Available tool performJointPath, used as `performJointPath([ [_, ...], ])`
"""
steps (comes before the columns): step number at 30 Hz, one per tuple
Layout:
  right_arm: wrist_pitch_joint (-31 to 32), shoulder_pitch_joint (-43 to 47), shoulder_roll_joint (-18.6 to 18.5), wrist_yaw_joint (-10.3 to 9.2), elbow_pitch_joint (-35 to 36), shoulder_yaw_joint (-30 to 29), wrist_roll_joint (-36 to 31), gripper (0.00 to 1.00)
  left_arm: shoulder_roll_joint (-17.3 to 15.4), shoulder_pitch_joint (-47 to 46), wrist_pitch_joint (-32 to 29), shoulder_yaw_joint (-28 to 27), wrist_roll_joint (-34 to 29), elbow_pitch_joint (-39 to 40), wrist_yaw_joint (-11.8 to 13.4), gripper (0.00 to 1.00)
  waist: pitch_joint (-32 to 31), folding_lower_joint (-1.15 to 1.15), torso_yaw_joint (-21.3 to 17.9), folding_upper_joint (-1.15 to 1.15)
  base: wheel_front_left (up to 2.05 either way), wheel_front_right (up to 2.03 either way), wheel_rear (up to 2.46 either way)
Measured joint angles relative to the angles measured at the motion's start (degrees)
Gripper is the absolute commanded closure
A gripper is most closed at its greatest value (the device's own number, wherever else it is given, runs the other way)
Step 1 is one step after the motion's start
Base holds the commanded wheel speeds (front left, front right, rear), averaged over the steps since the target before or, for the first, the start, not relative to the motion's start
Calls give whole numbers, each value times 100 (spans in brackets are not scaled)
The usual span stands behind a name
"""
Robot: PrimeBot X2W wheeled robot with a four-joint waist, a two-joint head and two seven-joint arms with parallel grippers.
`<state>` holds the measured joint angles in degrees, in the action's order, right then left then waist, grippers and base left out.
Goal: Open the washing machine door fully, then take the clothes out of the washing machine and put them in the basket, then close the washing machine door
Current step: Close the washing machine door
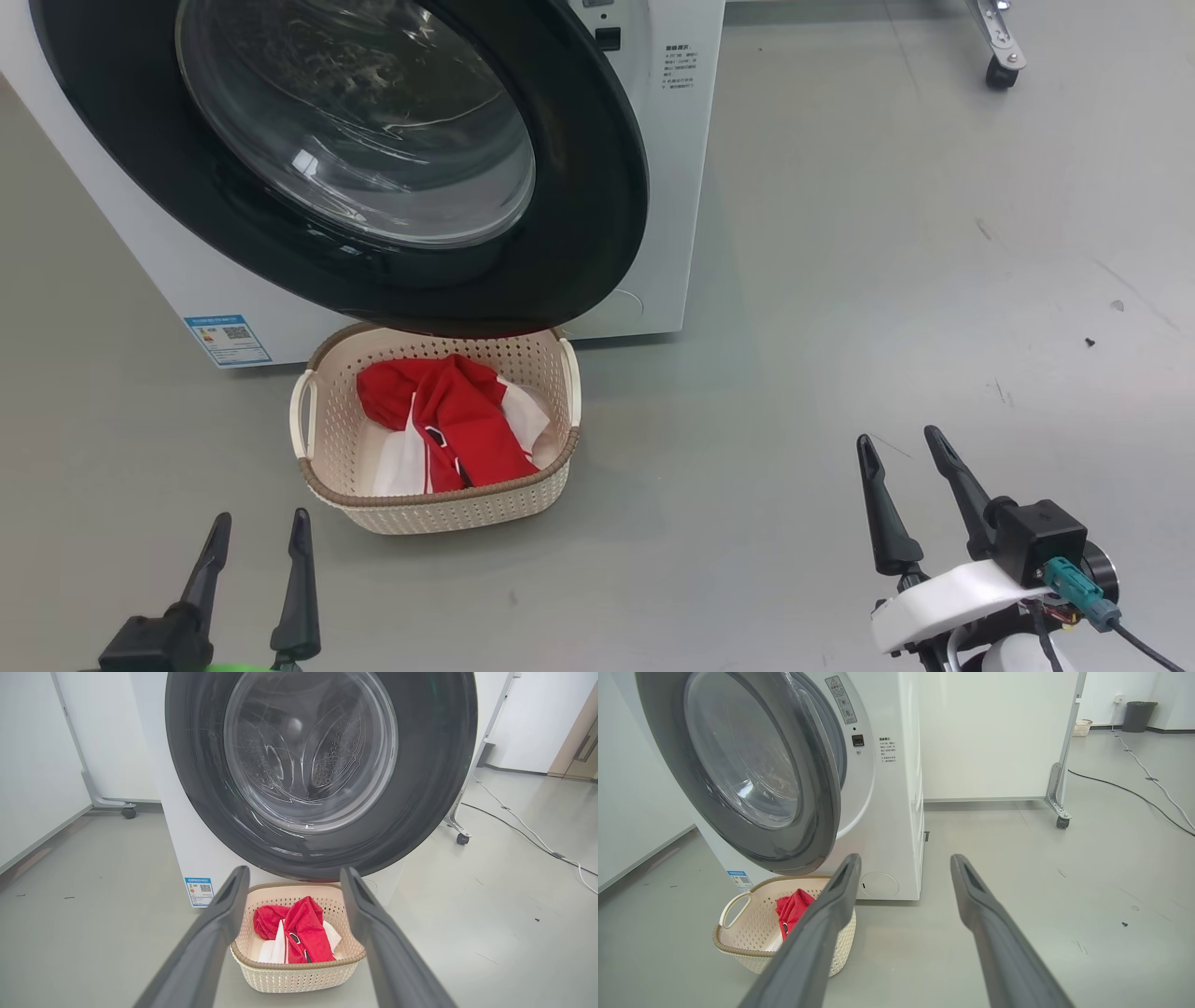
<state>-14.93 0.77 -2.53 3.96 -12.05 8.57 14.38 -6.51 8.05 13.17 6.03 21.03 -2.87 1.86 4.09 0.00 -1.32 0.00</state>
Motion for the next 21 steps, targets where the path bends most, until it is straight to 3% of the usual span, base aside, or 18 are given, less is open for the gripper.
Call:
performJointPath([
  [19,0,12,1,-7,30,12,1,0,64,-13,59,26,-135,-46,69,0,61,0,-25,0,0,0,0],
  [21,0,12,1,-8,34,9,5,100,66,-13,59,33,-146,-48,70,0,69,0,-24,0,0,0,0],
])
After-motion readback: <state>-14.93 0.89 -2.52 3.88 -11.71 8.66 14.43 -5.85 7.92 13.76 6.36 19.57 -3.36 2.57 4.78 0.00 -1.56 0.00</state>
